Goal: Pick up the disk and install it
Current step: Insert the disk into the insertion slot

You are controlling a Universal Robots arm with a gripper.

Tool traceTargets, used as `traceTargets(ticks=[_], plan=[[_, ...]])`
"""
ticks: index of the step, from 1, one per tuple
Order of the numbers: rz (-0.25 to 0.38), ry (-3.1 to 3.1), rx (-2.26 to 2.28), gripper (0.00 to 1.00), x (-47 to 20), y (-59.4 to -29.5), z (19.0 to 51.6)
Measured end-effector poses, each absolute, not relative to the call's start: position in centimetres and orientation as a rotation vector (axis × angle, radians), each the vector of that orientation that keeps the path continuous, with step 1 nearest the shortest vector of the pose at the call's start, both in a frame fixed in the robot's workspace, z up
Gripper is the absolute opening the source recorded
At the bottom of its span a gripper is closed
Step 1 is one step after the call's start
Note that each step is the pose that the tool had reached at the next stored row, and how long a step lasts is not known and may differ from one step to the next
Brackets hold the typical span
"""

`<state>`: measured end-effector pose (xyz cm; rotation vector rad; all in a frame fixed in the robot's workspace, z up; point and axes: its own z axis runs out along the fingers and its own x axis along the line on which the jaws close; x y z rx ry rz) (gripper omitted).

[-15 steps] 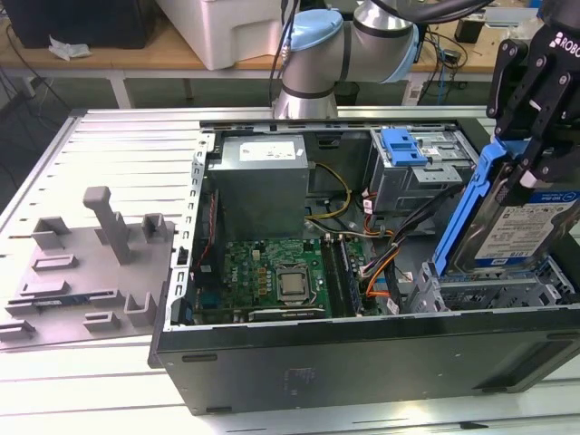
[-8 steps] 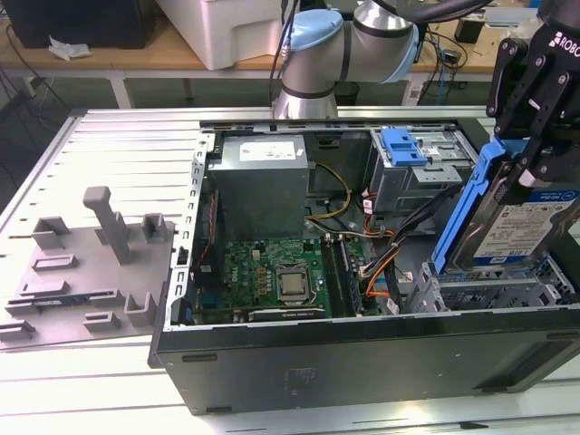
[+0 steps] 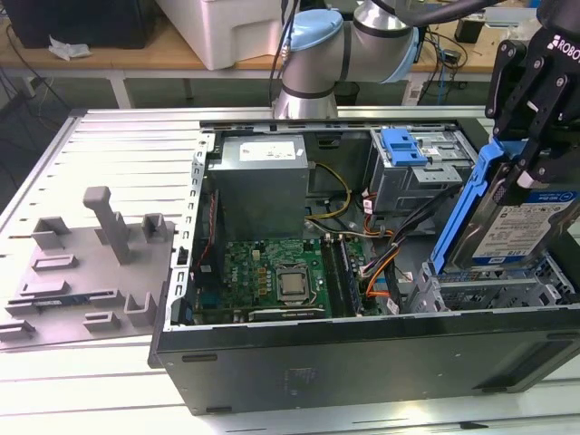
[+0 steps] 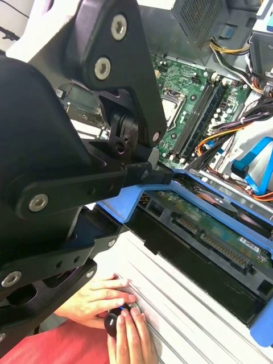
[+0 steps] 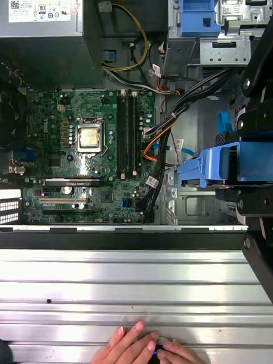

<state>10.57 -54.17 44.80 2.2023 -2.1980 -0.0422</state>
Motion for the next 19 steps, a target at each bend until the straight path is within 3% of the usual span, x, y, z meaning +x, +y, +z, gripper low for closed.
traceTargets(ticks=[19], plan=[[-0.042, -2.194, 2.206, 0.37, 10.57, -54.17, 43.98]])
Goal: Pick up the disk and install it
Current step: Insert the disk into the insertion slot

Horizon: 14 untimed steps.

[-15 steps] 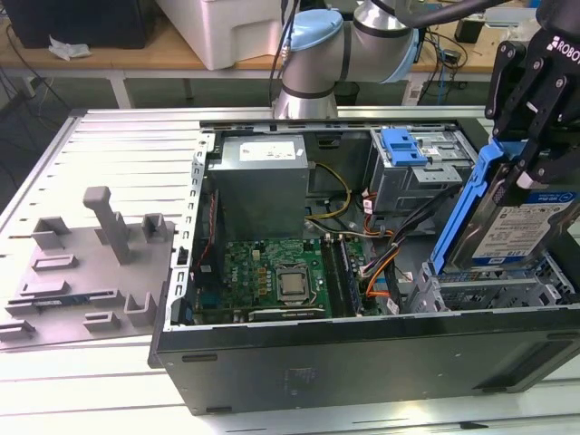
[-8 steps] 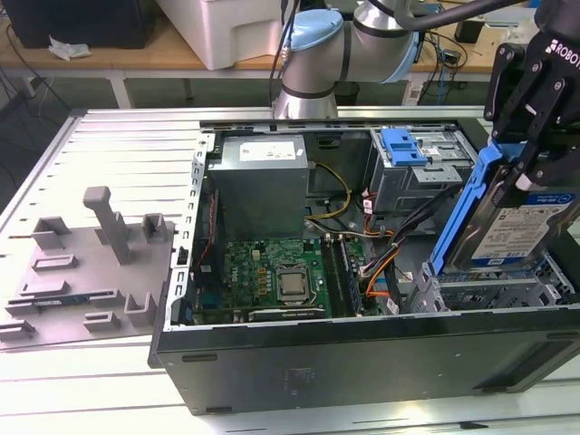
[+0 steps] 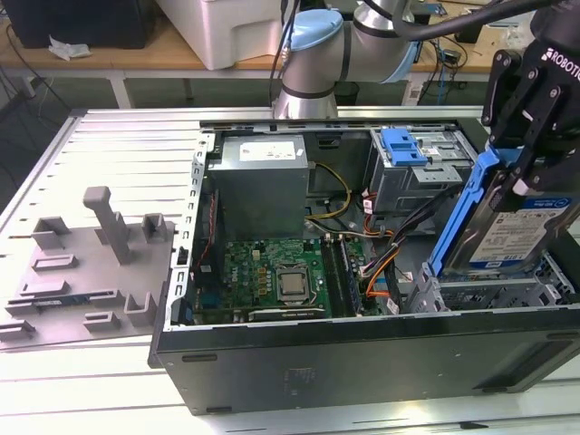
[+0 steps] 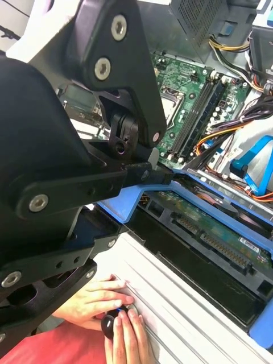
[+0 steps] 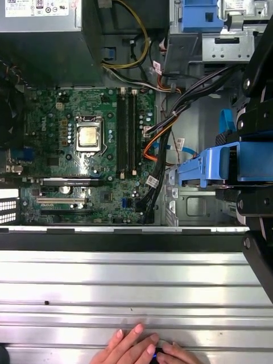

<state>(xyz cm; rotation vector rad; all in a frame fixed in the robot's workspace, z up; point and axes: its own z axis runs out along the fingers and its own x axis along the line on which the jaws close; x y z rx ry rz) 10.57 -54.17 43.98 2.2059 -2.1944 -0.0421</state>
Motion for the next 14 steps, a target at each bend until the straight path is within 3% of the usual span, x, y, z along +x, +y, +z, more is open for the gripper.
traceTargets(ticks=[14], plan=[[-0.042, -2.193, 2.207, 0.37, 10.57, -54.17, 43.41]])
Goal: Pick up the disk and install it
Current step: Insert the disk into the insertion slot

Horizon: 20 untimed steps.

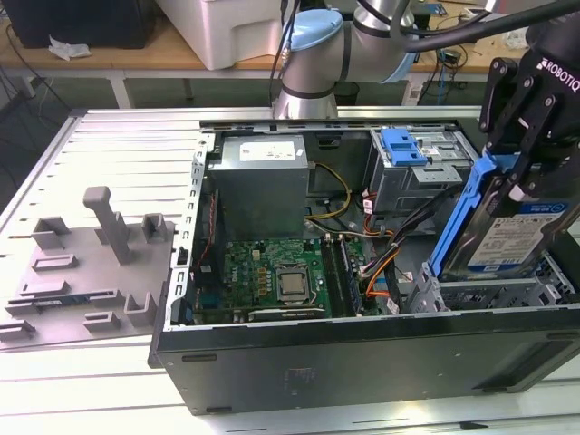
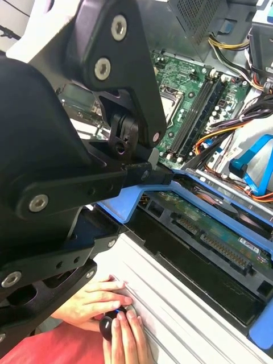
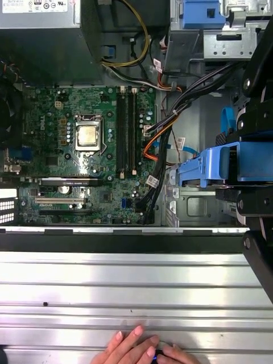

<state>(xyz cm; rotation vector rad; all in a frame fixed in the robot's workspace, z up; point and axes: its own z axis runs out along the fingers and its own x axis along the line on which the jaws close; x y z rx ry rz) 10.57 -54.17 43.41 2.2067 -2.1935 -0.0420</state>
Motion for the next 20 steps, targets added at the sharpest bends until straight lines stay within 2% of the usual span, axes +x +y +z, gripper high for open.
traceTargets(ticks=[20], plan=[[-0.043, -2.193, 2.207, 0.37, 10.57, -54.17, 43.10]])
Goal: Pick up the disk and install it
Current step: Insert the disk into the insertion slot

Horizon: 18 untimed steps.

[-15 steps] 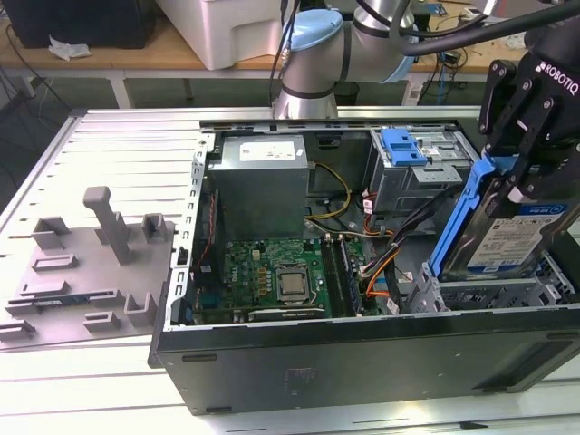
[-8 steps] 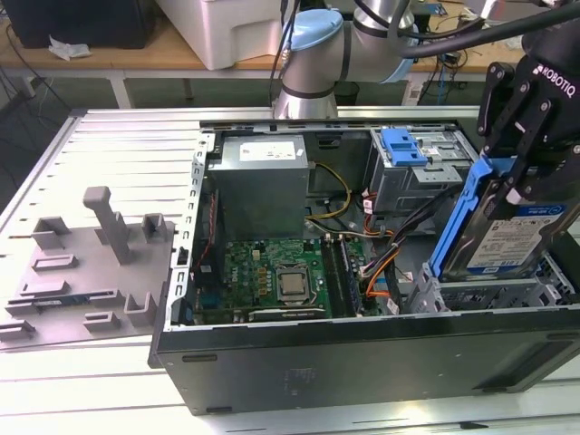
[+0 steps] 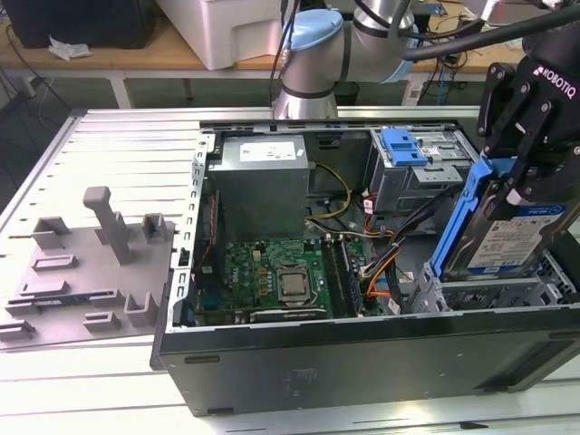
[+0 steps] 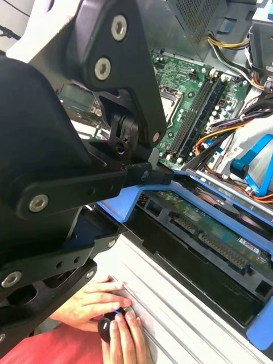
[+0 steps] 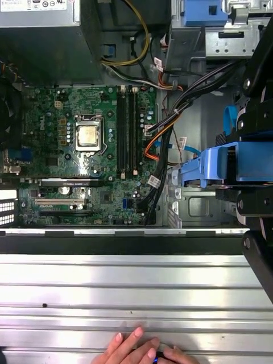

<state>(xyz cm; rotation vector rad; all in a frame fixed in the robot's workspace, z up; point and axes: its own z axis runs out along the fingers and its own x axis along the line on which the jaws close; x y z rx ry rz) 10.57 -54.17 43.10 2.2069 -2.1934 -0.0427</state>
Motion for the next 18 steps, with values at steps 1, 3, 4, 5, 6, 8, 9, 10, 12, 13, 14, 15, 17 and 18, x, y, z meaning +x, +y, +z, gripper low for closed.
traceTargets(ticks=[1, 3, 4, 5, 6, 8, 9, 10, 12, 13, 14, 15, 17, 18], plan=[[-0.043, -2.193, 2.207, 0.37, 10.58, -54.17, 43.16], [-0.043, -2.193, 2.207, 0.37, 10.57, -54.17, 43.18], [-0.043, -2.193, 2.207, 0.37, 10.57, -54.17, 43.21], [-0.043, -2.193, 2.207, 0.37, 10.57, -54.17, 43.23], [-0.043, -2.193, 2.207, 0.37, 10.57, -54.17, 43.23], [-0.043, -2.193, 2.206, 0.37, 10.57, -54.17, 43.27], [-0.043, -2.193, 2.206, 0.37, 10.57, -54.17, 43.29], [-0.043, -2.193, 2.206, 0.37, 10.57, -54.17, 43.31], [-0.043, -2.193, 2.206, 0.37, 10.57, -54.17, 43.36], [-0.043, -2.193, 2.206, 0.37, 10.57, -54.17, 43.40], [-0.043, -2.193, 2.206, 0.37, 10.57, -54.17, 43.44], [-0.043, -2.193, 2.206, 0.37, 10.57, -54.17, 43.51], [-0.043, -2.193, 2.206, 0.37, 10.57, -54.17, 43.72], [-0.043, -2.193, 2.206, 0.37, 10.57, -54.17, 43.84]])
